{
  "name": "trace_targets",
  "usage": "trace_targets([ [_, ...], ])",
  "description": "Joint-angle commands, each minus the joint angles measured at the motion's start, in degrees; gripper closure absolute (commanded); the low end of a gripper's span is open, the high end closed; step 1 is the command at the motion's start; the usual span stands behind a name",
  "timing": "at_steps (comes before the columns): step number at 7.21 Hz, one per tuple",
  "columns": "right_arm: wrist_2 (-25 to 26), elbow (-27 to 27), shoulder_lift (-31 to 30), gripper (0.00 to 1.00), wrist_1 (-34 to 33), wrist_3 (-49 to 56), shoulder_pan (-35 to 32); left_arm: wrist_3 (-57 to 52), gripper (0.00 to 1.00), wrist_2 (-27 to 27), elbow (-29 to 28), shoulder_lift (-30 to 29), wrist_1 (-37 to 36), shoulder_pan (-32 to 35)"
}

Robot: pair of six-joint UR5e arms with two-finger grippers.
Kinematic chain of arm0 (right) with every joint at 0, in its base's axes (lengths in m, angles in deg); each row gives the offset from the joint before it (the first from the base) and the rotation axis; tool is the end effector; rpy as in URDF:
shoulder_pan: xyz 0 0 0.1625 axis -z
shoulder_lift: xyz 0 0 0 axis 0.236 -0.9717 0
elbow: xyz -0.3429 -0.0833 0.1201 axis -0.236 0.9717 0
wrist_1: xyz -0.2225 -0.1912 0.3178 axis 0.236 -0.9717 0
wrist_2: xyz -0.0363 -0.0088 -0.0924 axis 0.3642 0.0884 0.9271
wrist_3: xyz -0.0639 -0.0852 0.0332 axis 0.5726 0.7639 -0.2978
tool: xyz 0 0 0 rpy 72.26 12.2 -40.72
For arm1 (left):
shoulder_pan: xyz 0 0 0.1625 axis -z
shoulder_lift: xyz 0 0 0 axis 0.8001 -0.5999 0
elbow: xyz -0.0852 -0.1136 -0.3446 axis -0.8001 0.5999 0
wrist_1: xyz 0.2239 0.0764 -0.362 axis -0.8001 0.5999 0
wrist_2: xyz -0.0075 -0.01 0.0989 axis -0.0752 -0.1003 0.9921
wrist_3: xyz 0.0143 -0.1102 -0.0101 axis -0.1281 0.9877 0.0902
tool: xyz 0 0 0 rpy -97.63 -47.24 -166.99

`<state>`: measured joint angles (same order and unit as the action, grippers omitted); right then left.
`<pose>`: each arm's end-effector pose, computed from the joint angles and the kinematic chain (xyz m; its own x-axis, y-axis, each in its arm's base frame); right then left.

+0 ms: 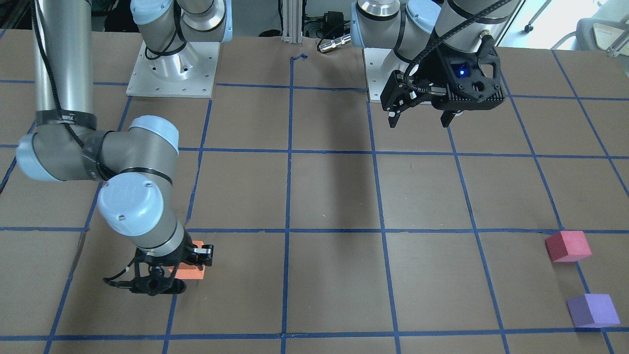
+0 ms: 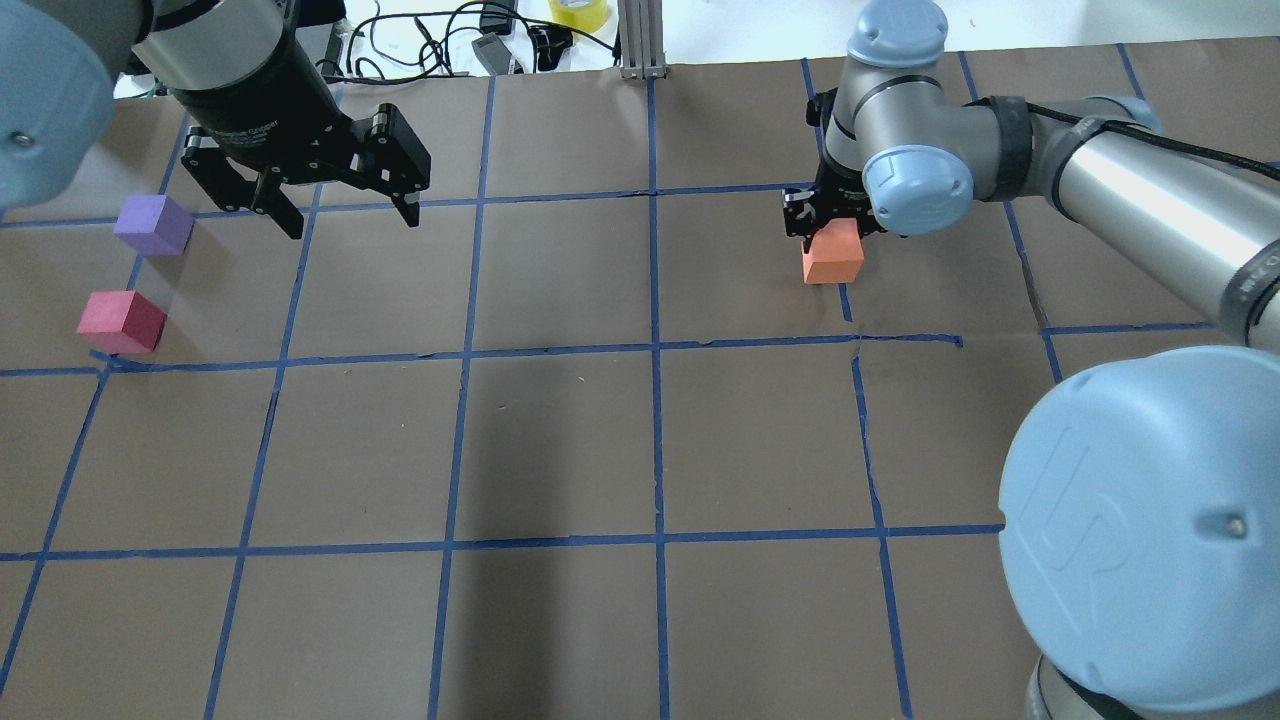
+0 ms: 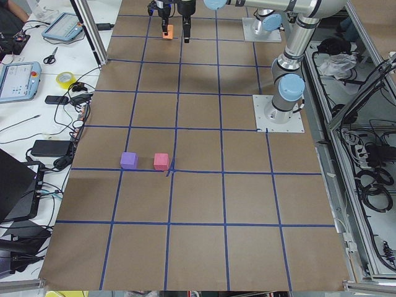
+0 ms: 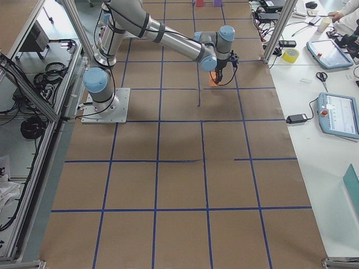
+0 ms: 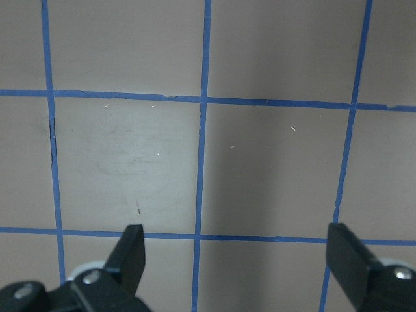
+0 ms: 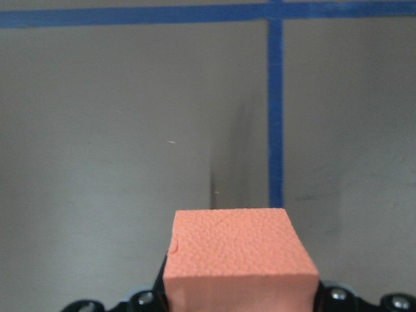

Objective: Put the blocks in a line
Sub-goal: 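Grasp the orange cube with the right gripper and lift it, then carry the orange cube toward the left arm and set it down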

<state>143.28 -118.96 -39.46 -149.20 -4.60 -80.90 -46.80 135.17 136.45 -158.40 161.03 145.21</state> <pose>0.1839 -0.6466 0.1719 -0.9998 0.0187 0.0086 0.0184 0.9994 -0.0308 -0.1535 -0.5128 0.4512 -0.9979 -0.0632 0.0163 -0.0635 0.9977 -0.0216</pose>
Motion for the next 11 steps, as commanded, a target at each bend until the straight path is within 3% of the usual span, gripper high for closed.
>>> trace_targets([
  [1,-4.05,8.57,4.53,0.9,0.32,-13.05,-10.25,0.09,0.0,-0.07,0.0,-0.09,0.0,0.03],
  [2,-4.87,12.18,7.95,0.9,0.32,-17.9,-14.48,0.09,0.0,0.01,0.0,0.0,0.0,-0.05],
  [4,-5.32,14.41,11.58,0.88,0.49,-20.59,-16.8,0.0,0.0,0.01,0.0,-0.09,0.0,0.03],
  [6,-4.44,13.98,10.98,0.85,5.93,-21.2,-18.37,0.09,0.0,0.01,0.08,-0.18,0.0,0.03],
  [11,-1.8,13.28,9.75,0.81,8.41,-16.22,-18.21,0.26,0.0,-0.08,0.09,-0.79,-0.09,0.21],
])
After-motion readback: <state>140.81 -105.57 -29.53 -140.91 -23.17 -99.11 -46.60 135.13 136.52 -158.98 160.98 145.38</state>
